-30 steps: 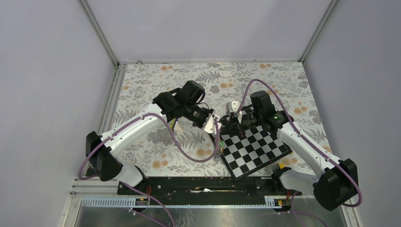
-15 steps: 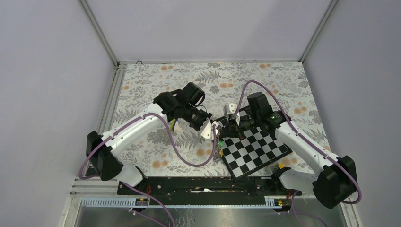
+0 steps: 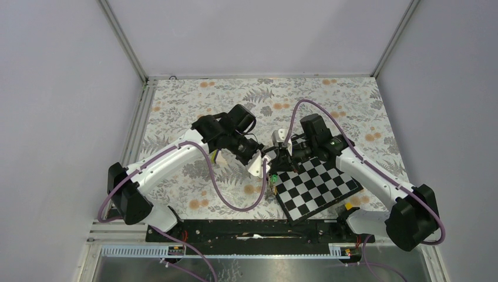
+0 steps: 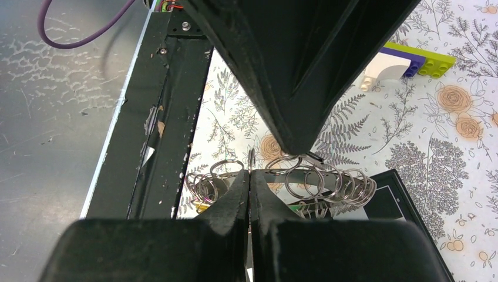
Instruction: Put the keys on the keyring
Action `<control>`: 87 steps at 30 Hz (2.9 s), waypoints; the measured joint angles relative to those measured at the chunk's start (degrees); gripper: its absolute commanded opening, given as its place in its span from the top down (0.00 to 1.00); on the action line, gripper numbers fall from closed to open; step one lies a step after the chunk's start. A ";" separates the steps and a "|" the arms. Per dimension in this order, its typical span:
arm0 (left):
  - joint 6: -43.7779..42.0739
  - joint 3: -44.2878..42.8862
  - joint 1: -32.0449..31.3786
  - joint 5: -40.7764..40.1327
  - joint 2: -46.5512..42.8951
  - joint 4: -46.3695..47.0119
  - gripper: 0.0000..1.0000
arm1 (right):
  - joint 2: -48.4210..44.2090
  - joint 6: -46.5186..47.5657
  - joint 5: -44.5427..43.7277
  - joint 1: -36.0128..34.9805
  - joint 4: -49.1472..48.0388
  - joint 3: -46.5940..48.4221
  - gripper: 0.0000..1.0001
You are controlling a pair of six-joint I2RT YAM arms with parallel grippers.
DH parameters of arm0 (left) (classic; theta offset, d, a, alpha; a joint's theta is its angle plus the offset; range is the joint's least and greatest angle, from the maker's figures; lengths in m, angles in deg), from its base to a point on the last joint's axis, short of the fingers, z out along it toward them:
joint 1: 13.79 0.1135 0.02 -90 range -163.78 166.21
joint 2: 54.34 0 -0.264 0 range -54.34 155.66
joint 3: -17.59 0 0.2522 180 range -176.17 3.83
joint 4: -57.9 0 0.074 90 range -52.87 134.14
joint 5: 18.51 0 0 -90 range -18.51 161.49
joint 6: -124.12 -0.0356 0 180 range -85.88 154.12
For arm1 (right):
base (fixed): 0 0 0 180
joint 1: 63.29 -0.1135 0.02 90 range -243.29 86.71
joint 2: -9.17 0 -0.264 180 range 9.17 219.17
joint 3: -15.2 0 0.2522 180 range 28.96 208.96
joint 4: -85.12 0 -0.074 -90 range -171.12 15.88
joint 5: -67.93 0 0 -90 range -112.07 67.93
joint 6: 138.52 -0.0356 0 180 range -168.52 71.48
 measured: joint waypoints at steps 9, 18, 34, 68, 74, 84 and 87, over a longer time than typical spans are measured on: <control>-1.79 0.68 -1.25 0.02 0.00 -0.85 1.00 | 1.70 -0.02 0.07 -0.70 -0.04 0.76 1.00; -4.35 1.29 -2.01 0.04 0.00 -2.03 1.00 | 2.19 -0.02 0.50 -0.76 0.02 0.79 1.00; -5.95 1.29 -2.58 0.00 0.24 -2.45 1.00 | 2.27 -0.07 0.98 -0.92 0.11 0.81 1.00; -8.13 2.36 -2.62 -1.27 -0.48 -5.66 1.00 | 2.89 -3.58 0.46 -0.98 -0.04 1.07 1.00; -1.29 4.81 -2.01 -1.51 -2.05 -0.94 1.00 | 1.60 -6.78 -1.68 -0.57 -1.29 1.29 1.00; 11.41 8.85 -1.18 -2.99 -4.57 8.72 0.94 | 0.74 -10.19 -3.76 0.44 -1.55 2.71 1.00; 15.23 9.84 -0.76 -3.69 -4.94 11.26 0.90 | 0.70 -11.17 -3.96 0.68 -1.86 3.74 1.00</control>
